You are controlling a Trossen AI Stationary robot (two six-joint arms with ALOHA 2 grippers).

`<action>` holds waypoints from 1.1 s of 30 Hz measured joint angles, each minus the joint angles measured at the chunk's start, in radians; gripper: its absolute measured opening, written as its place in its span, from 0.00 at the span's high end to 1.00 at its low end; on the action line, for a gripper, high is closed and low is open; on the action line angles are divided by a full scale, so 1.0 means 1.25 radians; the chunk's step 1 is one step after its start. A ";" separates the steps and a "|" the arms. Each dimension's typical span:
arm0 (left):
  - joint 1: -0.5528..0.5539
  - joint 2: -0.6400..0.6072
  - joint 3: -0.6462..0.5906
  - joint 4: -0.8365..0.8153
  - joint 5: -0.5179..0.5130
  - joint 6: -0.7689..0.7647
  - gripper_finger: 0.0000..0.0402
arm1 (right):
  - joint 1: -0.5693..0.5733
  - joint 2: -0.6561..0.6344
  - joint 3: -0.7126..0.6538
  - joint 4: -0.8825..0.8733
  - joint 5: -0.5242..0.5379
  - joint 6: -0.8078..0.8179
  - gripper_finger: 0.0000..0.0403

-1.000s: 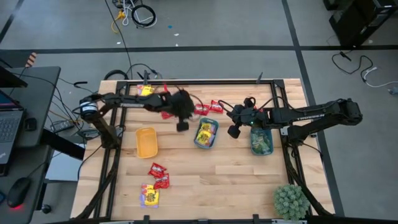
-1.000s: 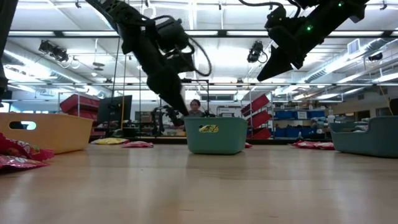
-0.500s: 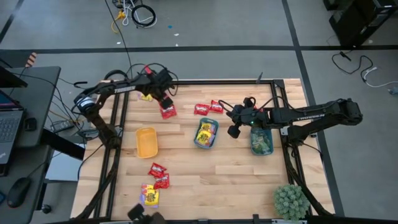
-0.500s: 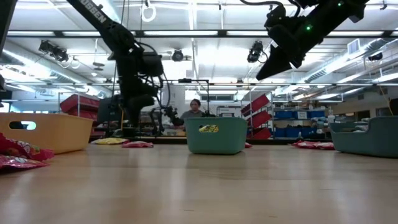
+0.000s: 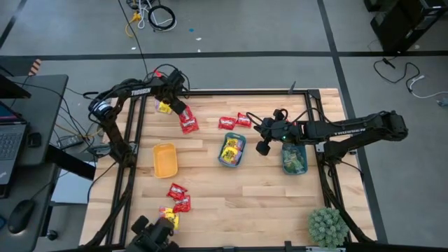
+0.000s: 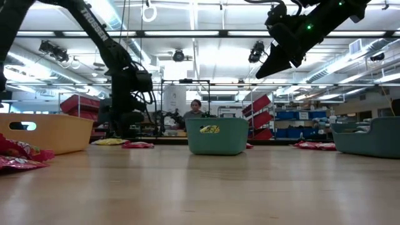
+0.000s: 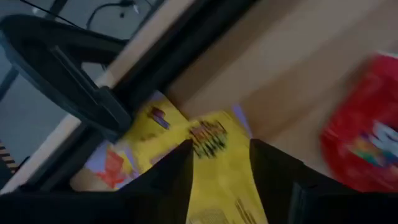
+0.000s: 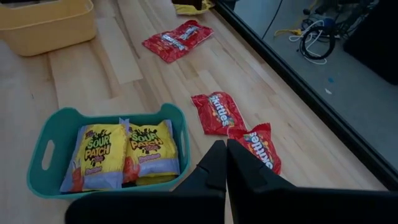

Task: Sort candy
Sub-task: Put the yellow candy pack into the green bin

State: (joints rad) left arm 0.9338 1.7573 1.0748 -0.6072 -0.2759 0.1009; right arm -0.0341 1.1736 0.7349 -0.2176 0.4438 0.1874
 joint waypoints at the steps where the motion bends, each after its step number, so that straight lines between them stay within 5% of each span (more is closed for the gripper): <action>1: 0.005 0.005 0.000 0.008 -0.003 0.000 0.59 | 0.000 0.000 0.000 0.000 0.000 0.000 1.00; 10: 0.028 0.061 0.004 0.047 -0.012 0.046 0.60 | 0.000 0.000 0.000 0.000 0.000 0.000 1.00; 19: 0.023 0.066 0.011 0.052 0.000 0.133 0.97 | 0.000 0.000 0.000 0.000 0.000 0.001 1.00; 28: -0.006 0.040 0.012 0.017 0.017 0.118 0.99 | 0.000 0.000 0.000 0.000 0.000 0.000 1.00; 33: -0.023 0.021 0.012 -0.074 -0.013 0.111 0.92 | 0.000 0.000 0.000 0.000 0.000 -0.004 1.00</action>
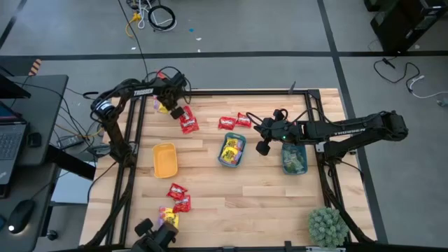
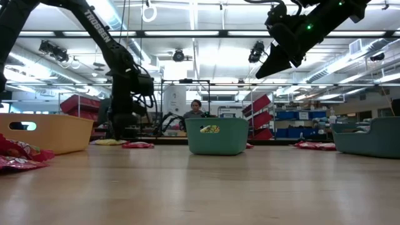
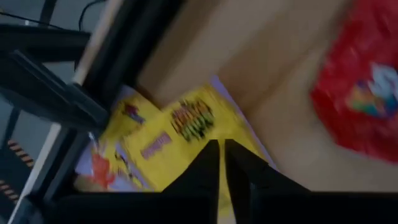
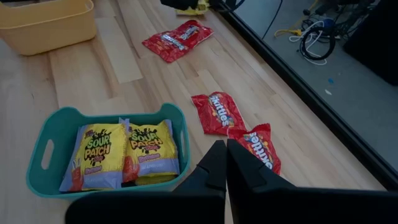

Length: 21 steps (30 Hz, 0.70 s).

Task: Sort candy
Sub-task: Put the yellow candy pack into the green bin

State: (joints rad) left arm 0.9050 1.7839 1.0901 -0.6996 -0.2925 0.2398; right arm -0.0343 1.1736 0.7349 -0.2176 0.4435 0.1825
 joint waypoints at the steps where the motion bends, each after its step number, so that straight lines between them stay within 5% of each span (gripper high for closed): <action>1: -0.006 -0.002 0.000 -0.015 -0.006 0.006 0.90 | 0.000 0.000 0.000 0.000 0.000 -0.001 1.00; 13: -0.005 -0.007 -0.057 0.044 -0.021 0.014 0.57 | 0.000 0.000 0.000 -0.001 0.000 -0.002 1.00; 17: -0.002 -0.008 -0.069 0.049 -0.017 0.014 0.59 | 0.000 0.000 0.000 -0.001 0.000 -0.002 1.00; 21: -0.012 -0.006 -0.059 0.046 -0.019 0.040 0.76 | 0.000 0.000 0.000 0.001 0.000 -0.002 1.00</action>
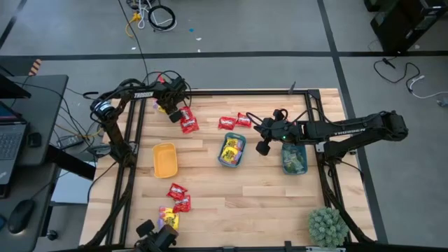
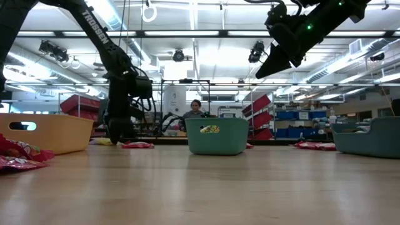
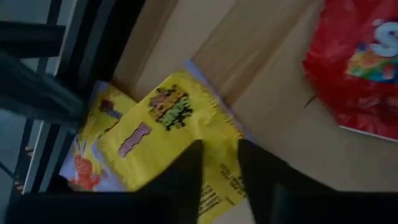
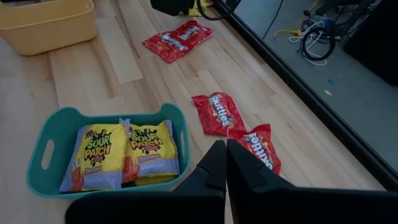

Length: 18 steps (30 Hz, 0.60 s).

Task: Sort candy
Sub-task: Put the yellow candy pack into the green bin

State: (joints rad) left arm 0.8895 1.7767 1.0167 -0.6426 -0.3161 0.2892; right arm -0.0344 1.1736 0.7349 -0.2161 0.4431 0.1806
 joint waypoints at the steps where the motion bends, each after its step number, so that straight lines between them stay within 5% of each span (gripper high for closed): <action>1: -0.003 0.001 0.004 0.001 0.000 0.014 0.82 | 0.000 0.000 0.000 0.000 0.000 0.000 1.00; 4: -0.011 0.004 0.018 0.023 0.015 0.032 0.97 | 0.000 0.000 0.000 0.002 0.000 0.000 1.00; 18: -0.060 -0.040 0.021 0.004 -0.005 0.017 0.97 | 0.000 0.000 0.000 -0.008 0.000 0.000 1.00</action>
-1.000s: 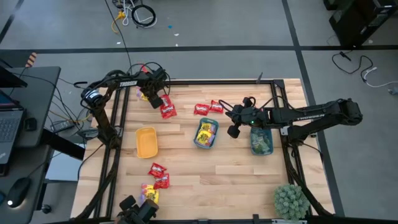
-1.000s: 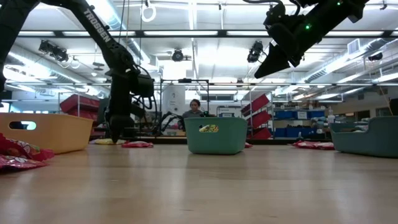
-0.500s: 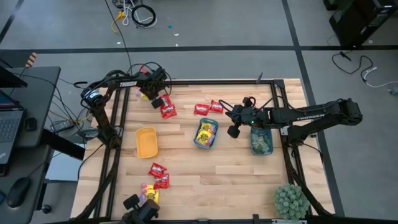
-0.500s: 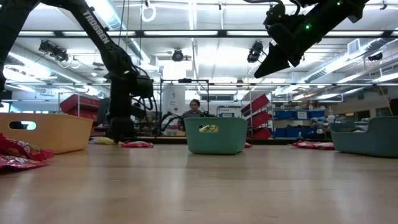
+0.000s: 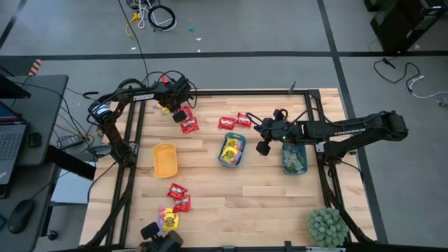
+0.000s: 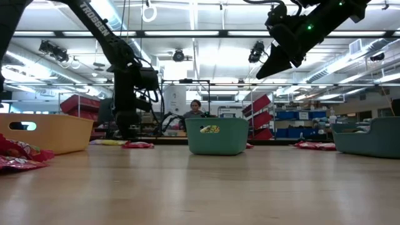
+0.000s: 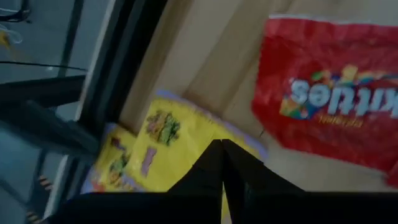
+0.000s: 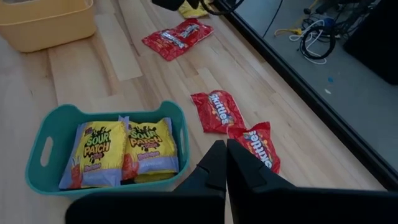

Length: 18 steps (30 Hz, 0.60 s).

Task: Sort candy
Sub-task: Put the yellow candy pack into the green bin

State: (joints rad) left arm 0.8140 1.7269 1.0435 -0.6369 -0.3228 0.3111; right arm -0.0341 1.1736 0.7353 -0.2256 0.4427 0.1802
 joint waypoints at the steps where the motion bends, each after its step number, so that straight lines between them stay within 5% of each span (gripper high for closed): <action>1: -0.004 -0.003 0.000 -0.014 -0.012 0.003 0.95 | 0.000 0.000 0.000 0.000 0.000 0.000 1.00; 13: 0.022 0.000 -0.058 0.016 0.023 0.017 0.60 | 0.000 0.000 0.000 0.000 0.000 -0.001 1.00; 18: 0.054 -0.006 -0.075 0.043 0.055 0.018 0.56 | 0.001 0.000 0.000 0.000 0.000 0.000 1.00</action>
State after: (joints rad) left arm 0.8812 1.7199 0.9501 -0.5834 -0.2545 0.3336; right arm -0.0334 1.1736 0.7353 -0.2256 0.4427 0.1798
